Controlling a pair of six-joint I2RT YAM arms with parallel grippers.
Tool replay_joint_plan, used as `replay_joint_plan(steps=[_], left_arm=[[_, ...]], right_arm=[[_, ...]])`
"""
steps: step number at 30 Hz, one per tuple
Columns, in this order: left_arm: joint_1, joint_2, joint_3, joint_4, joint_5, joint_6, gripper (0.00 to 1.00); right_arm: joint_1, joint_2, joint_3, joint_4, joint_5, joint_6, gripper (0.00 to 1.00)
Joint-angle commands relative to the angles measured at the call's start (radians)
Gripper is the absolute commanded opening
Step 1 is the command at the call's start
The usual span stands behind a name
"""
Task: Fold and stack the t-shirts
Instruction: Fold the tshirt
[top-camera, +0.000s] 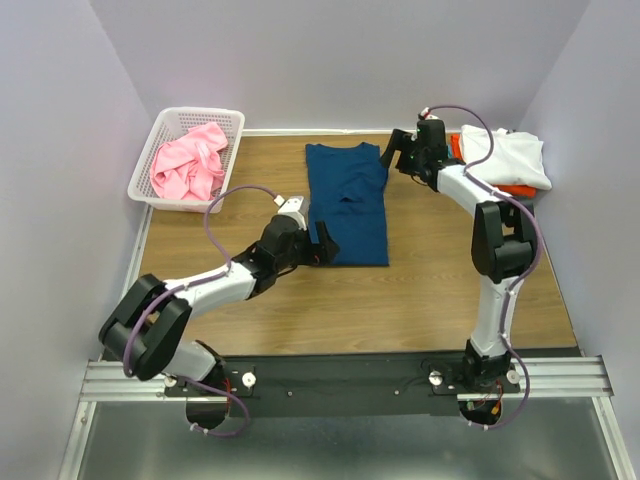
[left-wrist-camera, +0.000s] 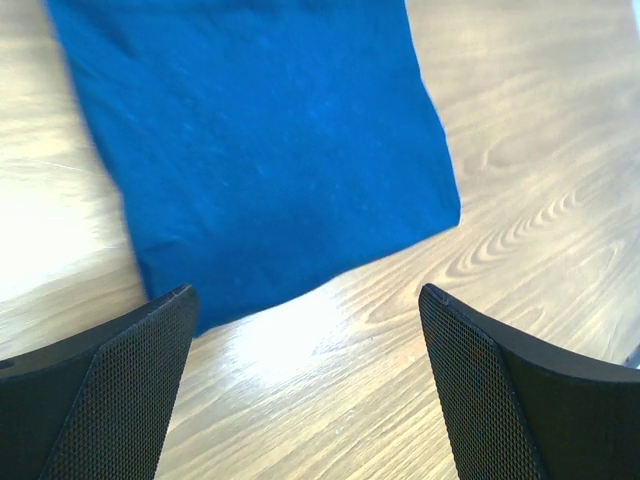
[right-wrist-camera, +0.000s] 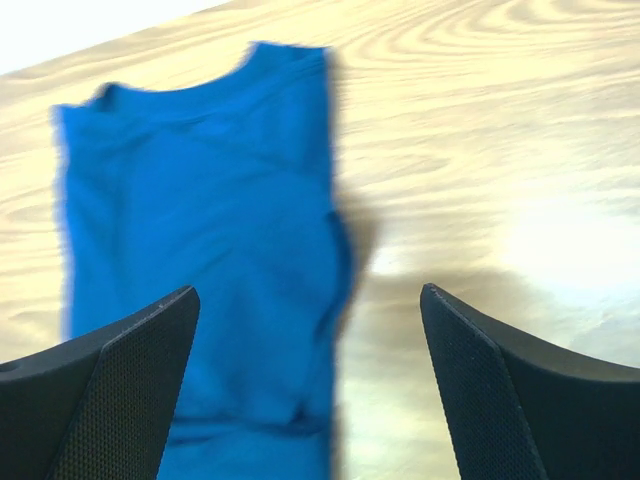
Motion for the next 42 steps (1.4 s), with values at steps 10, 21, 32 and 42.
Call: replay_joint_plan(steps=[10, 21, 32, 42], left_arm=[[0.06, -0.173, -0.111, -0.127, -0.153, -0.035, 0.98], [0.064, -0.205, -0.126, -0.159, -0.182, -0.042, 0.98], [0.072, -0.254, -0.129, -0.19, -0.213, -0.039, 0.98], [0.073, -0.276, -0.132, -0.2, -0.208, -0.039, 0.98]], right_arm=[[-0.001, 0.268, 0.292, -0.071, -0.121, -0.19, 1.0], [-0.003, 0.345, 0.36, -0.078, -0.328, -0.138, 1.0], [0.0, 0.336, 0.323, -0.085, -0.436, -0.058, 1.0], [0.013, 0.379, 0.303, -0.083, -0.471, 0.007, 1.0]])
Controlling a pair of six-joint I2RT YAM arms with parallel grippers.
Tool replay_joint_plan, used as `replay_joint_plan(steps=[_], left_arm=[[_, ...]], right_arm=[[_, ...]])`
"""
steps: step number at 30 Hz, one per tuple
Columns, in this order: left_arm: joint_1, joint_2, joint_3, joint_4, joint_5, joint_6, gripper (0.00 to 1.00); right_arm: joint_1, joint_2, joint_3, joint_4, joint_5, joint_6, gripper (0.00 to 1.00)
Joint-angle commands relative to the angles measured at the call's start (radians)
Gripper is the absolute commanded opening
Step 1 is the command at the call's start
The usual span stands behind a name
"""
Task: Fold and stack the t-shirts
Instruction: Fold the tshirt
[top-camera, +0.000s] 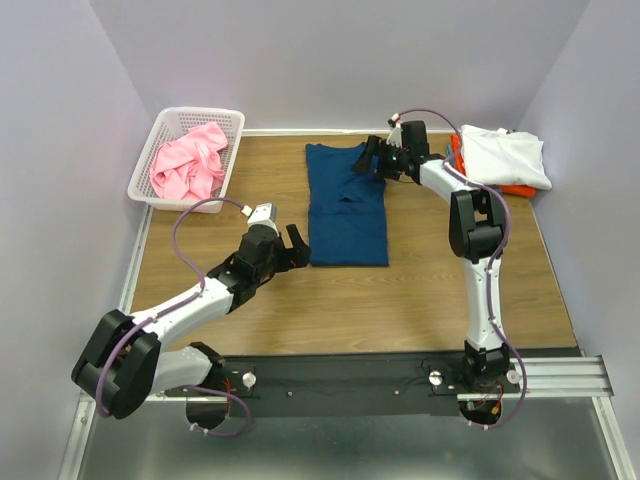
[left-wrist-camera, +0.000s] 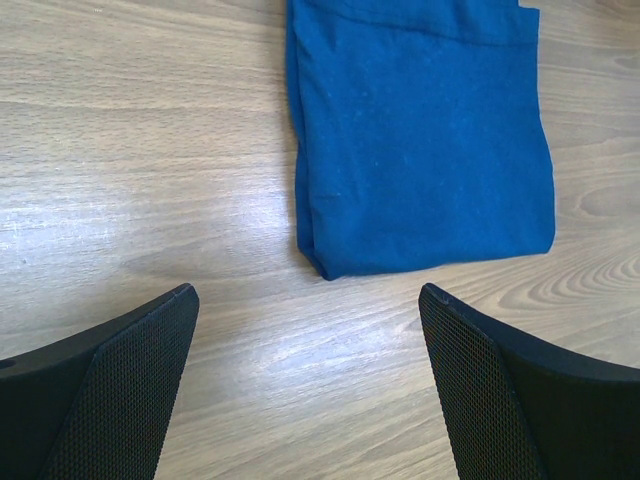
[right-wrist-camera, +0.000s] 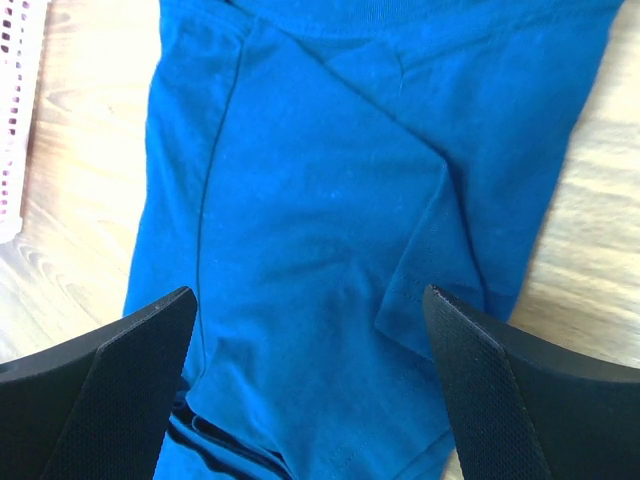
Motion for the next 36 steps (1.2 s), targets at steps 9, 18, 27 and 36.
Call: replay_joint_plan(steps=[9, 18, 27, 36], left_arm=[[0.007, 0.007, -0.006, -0.007, -0.02, -0.01, 0.98], [0.007, 0.018, -0.003, 0.001, 0.017, -0.019, 0.98], [0.004, 0.059, -0.021, 0.065, 0.086, -0.028, 0.98], [0.001, 0.184, -0.003, 0.141, 0.142, -0.012, 0.84]], right_arm=[[0.021, 0.065, -0.031, -0.023, -0.017, 0.036, 1.0], [0.027, -0.169, -0.094, -0.026, 0.023, -0.039, 1.0], [0.038, -0.485, -0.487, -0.023, 0.171, -0.045, 1.0], [0.065, -0.772, -0.931, 0.023, 0.265, 0.088, 1.0]])
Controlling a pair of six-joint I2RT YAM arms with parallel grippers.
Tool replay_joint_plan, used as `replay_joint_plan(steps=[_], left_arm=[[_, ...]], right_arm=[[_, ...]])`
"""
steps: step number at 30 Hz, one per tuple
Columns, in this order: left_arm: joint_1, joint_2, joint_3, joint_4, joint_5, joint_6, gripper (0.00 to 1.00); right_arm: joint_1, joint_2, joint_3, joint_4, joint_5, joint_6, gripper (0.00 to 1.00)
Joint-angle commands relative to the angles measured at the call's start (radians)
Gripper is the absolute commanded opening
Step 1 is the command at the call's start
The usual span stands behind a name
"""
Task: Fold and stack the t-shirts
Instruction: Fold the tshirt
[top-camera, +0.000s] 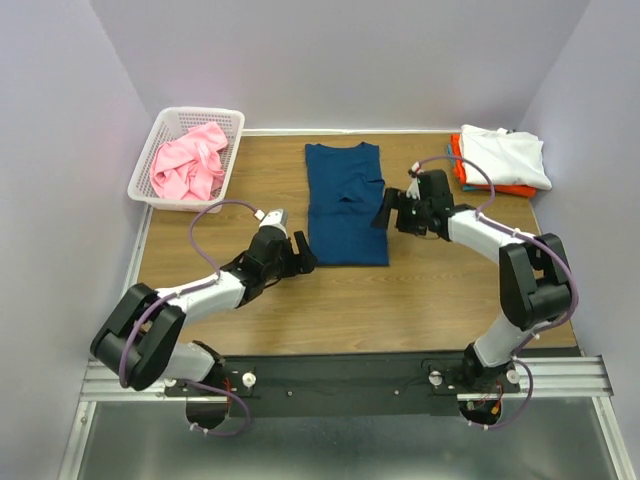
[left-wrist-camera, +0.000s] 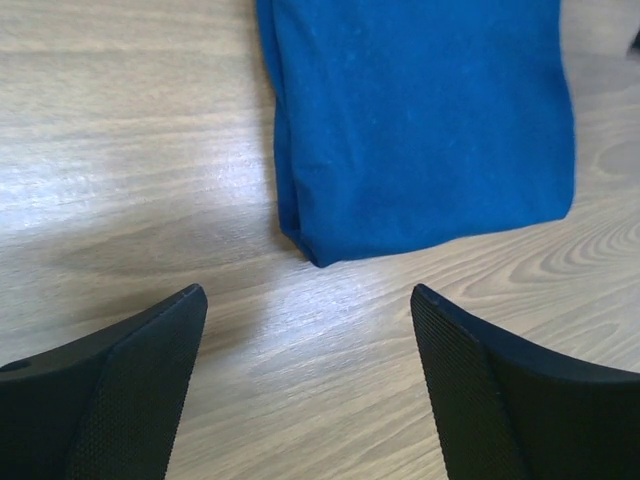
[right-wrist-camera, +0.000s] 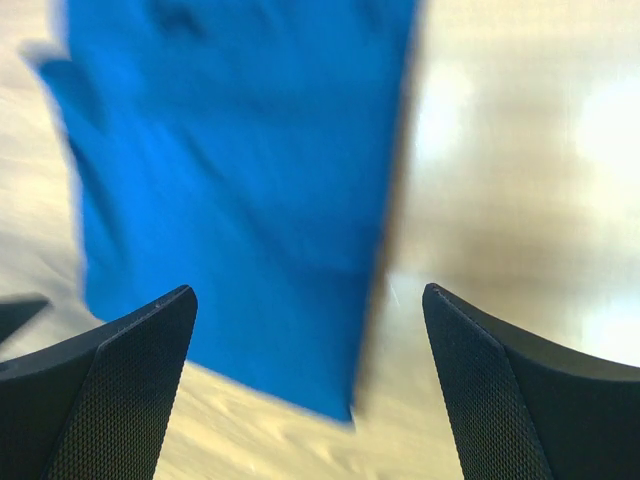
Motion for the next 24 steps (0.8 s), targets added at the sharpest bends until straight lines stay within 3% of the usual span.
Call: replay_joint_plan(steps=[1, 6, 17, 24], left_arm=[[0.0, 0.05, 0.006, 0.058, 0.041, 0.01, 0.82], [0.0, 0.111, 0.017, 0.078, 0.093, 0.024, 0.67], [0.007, 0.174, 0.029, 0.141, 0.065, 0.013, 0.59], [0.03, 0.206, 0.035, 0.187, 0.107, 0.012, 0.49]], right_arm=[[0.01, -0.113, -0.127, 0.011, 0.071, 0.066, 1.0], [0.01, -0.173, -0.25, 0.034, 0.079, 0.089, 1.0], [0.014, -0.194, -0.348, 0.08, 0.028, 0.129, 1.0], [0.025, -0.196, -0.38, 0.096, 0.022, 0.144, 1.0]])
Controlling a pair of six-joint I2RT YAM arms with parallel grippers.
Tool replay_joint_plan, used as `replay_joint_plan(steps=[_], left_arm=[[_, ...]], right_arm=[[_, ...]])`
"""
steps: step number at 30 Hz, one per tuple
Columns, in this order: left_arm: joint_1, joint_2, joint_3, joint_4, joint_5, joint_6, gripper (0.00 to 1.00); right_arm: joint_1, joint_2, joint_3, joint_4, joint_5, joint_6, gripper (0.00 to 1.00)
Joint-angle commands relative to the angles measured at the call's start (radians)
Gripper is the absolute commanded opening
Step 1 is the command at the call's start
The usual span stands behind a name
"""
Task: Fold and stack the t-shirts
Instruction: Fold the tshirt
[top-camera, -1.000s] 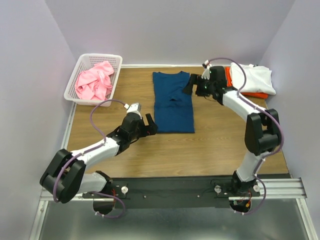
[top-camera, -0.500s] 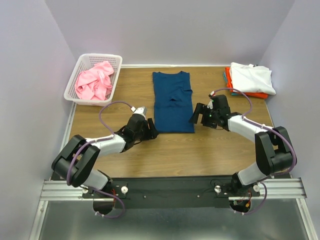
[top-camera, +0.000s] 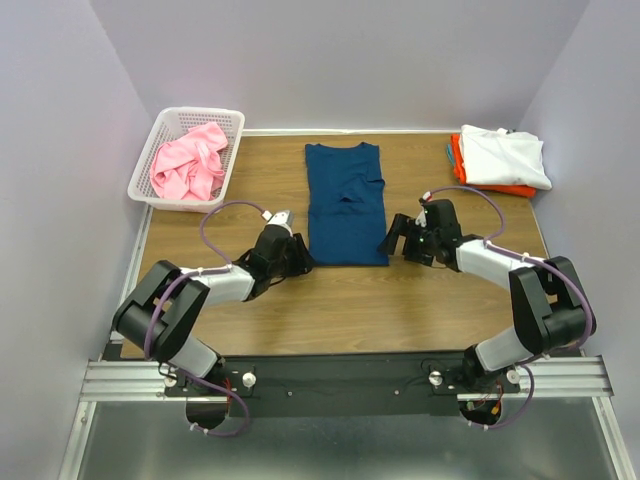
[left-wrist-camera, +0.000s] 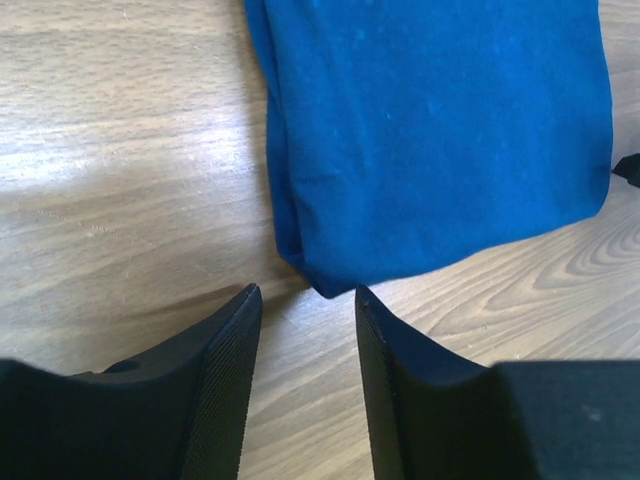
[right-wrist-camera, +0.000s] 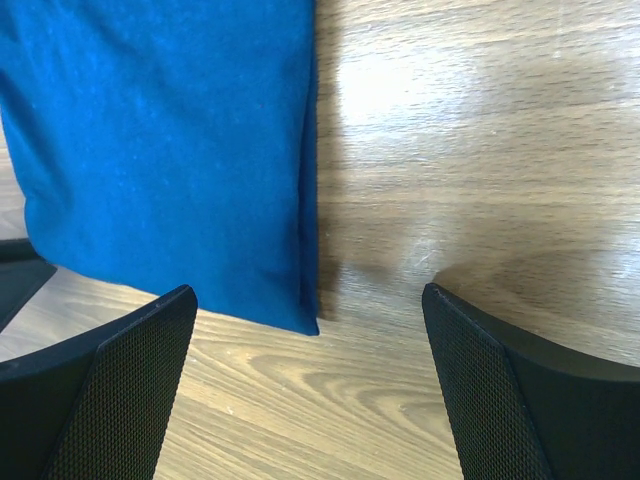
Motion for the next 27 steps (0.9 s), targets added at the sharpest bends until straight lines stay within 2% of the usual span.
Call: replay_joint_plan(steps=[1, 5, 9, 11, 12, 13, 14, 16, 17, 18, 23, 27], left_arm=[[0.015, 0.024, 0.02, 0.052, 0.03, 0.003, 0.46], [0.02, 0.064, 0.038, 0.049, 0.043, 0.015, 0.42], [0.02, 0.075, 0.048, 0.055, 0.058, 0.021, 0.28], [0.02, 0.079, 0.044, 0.057, 0.055, 0.026, 0.25], [0.02, 0.081, 0.047, 0.058, 0.055, 0.031, 0.12], [0.02, 0.087, 0.049, 0.057, 0.056, 0.032, 0.03], [0.02, 0.089, 0.049, 0.058, 0.056, 0.037, 0.0], [0.02, 0.092, 0.049, 0.058, 0.056, 0.035, 0.0], [0.02, 0.092, 0.046, 0.058, 0.055, 0.035, 0.0], [0.02, 0.087, 0.046, 0.06, 0.055, 0.035, 0.0], [0.021, 0.069, 0.025, 0.064, 0.044, 0.029, 0.0], [0.02, 0.06, 0.009, 0.068, 0.041, 0.015, 0.0]], right_arm=[[0.015, -0.005, -0.033, 0.012, -0.007, 0.022, 1.0], [0.024, 0.018, -0.036, 0.017, 0.009, 0.021, 0.99], [0.039, 0.036, -0.036, 0.021, 0.012, 0.019, 0.96], [0.044, 0.048, -0.036, 0.024, 0.022, 0.028, 0.93], [0.045, 0.067, -0.034, 0.024, 0.024, 0.03, 0.91], [0.049, 0.074, -0.027, 0.023, 0.01, 0.03, 0.83], [0.052, 0.081, -0.027, 0.024, -0.001, 0.03, 0.81], [0.062, 0.088, -0.027, 0.024, -0.002, 0.031, 0.73], [0.067, 0.088, -0.027, 0.023, -0.002, 0.033, 0.73], [0.07, 0.09, -0.034, 0.024, -0.001, 0.036, 0.68], [0.088, 0.096, -0.05, 0.023, 0.004, 0.059, 0.57], [0.095, 0.081, -0.077, 0.024, 0.022, 0.077, 0.55]])
